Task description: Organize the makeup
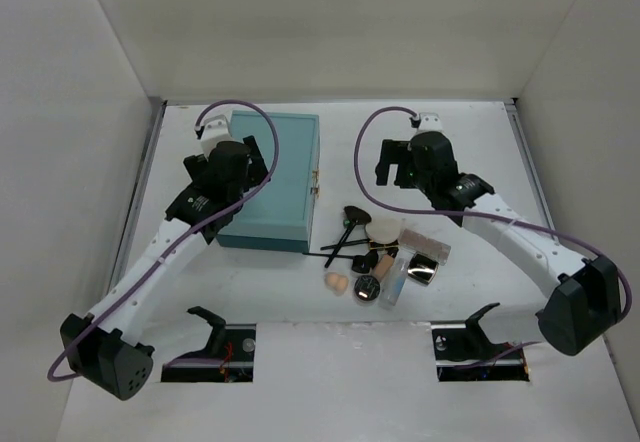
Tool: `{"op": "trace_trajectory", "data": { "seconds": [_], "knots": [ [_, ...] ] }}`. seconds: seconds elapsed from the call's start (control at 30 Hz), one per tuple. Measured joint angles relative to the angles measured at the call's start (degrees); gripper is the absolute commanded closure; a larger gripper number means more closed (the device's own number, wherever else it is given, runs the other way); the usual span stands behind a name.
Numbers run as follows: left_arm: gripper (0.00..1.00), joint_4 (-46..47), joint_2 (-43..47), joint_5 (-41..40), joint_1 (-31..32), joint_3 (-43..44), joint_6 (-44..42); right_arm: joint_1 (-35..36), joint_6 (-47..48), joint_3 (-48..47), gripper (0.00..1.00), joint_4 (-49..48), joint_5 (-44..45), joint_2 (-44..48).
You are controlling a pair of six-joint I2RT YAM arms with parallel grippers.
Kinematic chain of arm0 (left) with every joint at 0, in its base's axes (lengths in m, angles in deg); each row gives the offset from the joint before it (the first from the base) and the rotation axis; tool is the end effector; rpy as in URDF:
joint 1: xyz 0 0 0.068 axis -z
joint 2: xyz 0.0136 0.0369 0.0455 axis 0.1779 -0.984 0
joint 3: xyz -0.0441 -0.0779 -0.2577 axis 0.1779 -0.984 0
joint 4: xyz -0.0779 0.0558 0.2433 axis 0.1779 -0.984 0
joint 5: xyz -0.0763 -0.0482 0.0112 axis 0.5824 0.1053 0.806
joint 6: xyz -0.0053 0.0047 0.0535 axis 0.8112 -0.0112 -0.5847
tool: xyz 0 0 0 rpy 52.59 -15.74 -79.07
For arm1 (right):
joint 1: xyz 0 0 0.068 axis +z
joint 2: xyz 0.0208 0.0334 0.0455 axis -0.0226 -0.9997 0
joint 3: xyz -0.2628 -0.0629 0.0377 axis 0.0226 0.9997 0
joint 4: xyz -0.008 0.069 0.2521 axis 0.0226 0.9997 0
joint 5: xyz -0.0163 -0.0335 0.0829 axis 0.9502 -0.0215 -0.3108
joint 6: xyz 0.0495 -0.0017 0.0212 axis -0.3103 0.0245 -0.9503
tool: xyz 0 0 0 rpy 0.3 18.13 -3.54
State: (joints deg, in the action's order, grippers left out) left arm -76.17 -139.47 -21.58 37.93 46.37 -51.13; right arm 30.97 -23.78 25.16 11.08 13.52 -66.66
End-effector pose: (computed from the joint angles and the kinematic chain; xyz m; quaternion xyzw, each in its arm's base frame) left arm 0.2183 -0.0941 0.3548 -0.1272 0.8183 -0.0328 0.5595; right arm 0.2619 0.1390 0.3141 0.0016 0.8656 0.1124 0.4879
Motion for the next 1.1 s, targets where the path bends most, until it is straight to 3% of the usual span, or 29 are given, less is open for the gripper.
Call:
{"op": "trace_trajectory", "data": {
  "seconds": [0.37, 0.5, 0.7, 0.83, 1.1],
  "knots": [
    [0.02, -0.4, -1.4, 3.0, -4.0, -0.5, 0.0, 0.8, 4.5, 3.5, 0.0, -12.5, -6.5, -1.2],
    [0.13, -0.6, -3.0, 4.4, -5.4, -1.0, 0.0, 0.3, 3.7, 6.4, 0.0, -18.5, -15.3, -1.5],
    [0.16, -0.7, -6.8, 5.7, -6.6, -2.0, 0.0, -2.9, -2.0, 6.9, 0.09, -28.2, -29.6, -8.2],
    [0.2, -0.3, -7.0, 5.8, -7.3, -2.3, -0.3, -4.4, -5.8, 6.9, 0.25, -33.3, -36.0, -13.5],
    [0.24, 1.3, -7.9, 6.3, -9.2, -2.4, -0.7, -4.5, -11.2, 6.9, 0.25, -44.0, -44.0, -21.7]
  ]
}}
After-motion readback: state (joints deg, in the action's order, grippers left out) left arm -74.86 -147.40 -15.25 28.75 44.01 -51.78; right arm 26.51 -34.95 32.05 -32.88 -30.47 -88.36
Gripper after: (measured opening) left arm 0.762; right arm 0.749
